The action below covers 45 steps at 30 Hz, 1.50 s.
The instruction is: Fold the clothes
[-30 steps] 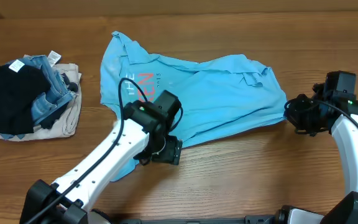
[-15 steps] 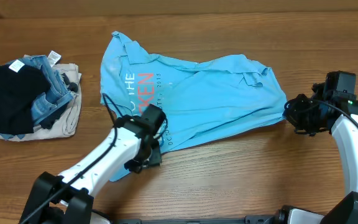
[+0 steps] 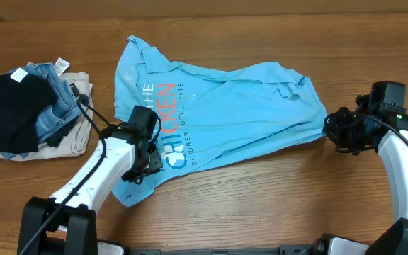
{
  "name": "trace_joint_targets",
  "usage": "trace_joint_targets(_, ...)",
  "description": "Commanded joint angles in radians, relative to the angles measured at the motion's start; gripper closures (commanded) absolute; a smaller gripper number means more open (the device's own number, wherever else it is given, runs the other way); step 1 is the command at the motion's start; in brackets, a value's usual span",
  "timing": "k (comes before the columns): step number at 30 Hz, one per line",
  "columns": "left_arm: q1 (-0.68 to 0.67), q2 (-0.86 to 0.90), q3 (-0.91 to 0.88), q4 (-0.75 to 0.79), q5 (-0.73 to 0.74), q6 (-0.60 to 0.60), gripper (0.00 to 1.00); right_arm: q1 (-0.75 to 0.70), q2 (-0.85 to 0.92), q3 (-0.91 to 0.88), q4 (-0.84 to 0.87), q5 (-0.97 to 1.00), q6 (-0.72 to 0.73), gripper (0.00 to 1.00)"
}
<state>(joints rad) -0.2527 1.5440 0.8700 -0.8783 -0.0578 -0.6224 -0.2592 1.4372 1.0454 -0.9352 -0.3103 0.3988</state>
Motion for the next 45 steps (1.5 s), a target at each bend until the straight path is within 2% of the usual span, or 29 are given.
trace_joint_targets(1,0.007,0.044,-0.015,0.048,-0.020,0.044,0.89,0.002,-0.008,0.016,0.003,-0.006,-0.006,0.96)
trace_joint_targets(2,0.011,0.045,-0.012,0.053,-0.020,0.043,0.96,0.002,-0.008,0.016,0.003,-0.006,-0.006,0.96)
trace_joint_targets(4,0.034,0.038,0.022,0.010,-0.023,0.043,0.96,0.002,-0.008,0.016,0.002,-0.006,-0.006,0.96)
trace_joint_targets(7,0.146,-0.011,0.185,-0.183,-0.113,0.055,0.96,0.002,-0.008,0.016,0.003,-0.006,-0.006,0.96)
trace_joint_targets(10,0.253,-0.050,0.309,-0.249,-0.161,0.141,0.96,0.002,-0.008,0.016,0.003,-0.006,-0.006,0.96)
trace_joint_targets(11,0.284,-0.055,0.333,-0.246,-0.151,0.163,0.96,0.002,-0.008,0.016,0.003,-0.006,-0.006,0.96)
trace_joint_targets(14,0.335,-0.053,0.354,-0.225,0.027,0.278,0.95,0.002,-0.008,0.016,0.003,-0.006,-0.006,0.96)
trace_joint_targets(16,0.326,-0.041,0.333,-0.235,0.088,0.295,0.74,0.002,-0.008,0.016,0.003,-0.006,-0.006,0.96)
trace_joint_targets(19,0.274,-0.015,0.251,-0.189,0.244,0.370,0.52,0.002,-0.008,0.016,0.003,-0.005,-0.006,0.96)
trace_joint_targets(23,0.192,-0.007,0.117,-0.096,0.296,0.383,0.41,0.002,-0.008,0.016,0.003,-0.005,-0.006,0.96)
trace_joint_targets(27,0.167,-0.007,0.063,-0.045,0.287,0.391,0.39,0.002,-0.008,0.016,0.003,-0.005,-0.006,0.96)
trace_joint_targets(31,0.165,-0.007,-0.013,0.032,0.288,0.390,0.46,0.002,-0.008,0.016,0.003,-0.005,-0.006,0.96)
trace_joint_targets(36,0.165,-0.007,-0.050,0.057,0.287,0.391,0.46,0.002,-0.008,0.016,0.003,-0.005,-0.006,0.96)
trace_joint_targets(38,0.165,-0.007,-0.050,0.079,0.287,0.391,0.49,0.002,-0.008,0.016,0.003,-0.005,-0.006,0.96)
trace_joint_targets(39,0.165,-0.007,-0.050,0.105,0.286,0.391,0.53,0.002,-0.008,0.016,0.003,-0.005,-0.006,0.96)
trace_joint_targets(43,0.165,-0.007,-0.050,0.194,0.288,0.362,0.92,0.002,-0.008,0.016,0.002,-0.005,-0.006,0.96)
trace_joint_targets(44,0.165,-0.007,-0.050,0.195,0.287,0.360,0.96,0.002,-0.008,0.016,0.002,-0.006,-0.006,0.96)
trace_joint_targets(45,0.168,-0.007,-0.047,0.183,0.288,0.353,0.96,0.002,-0.008,0.016,0.002,-0.005,-0.006,0.96)
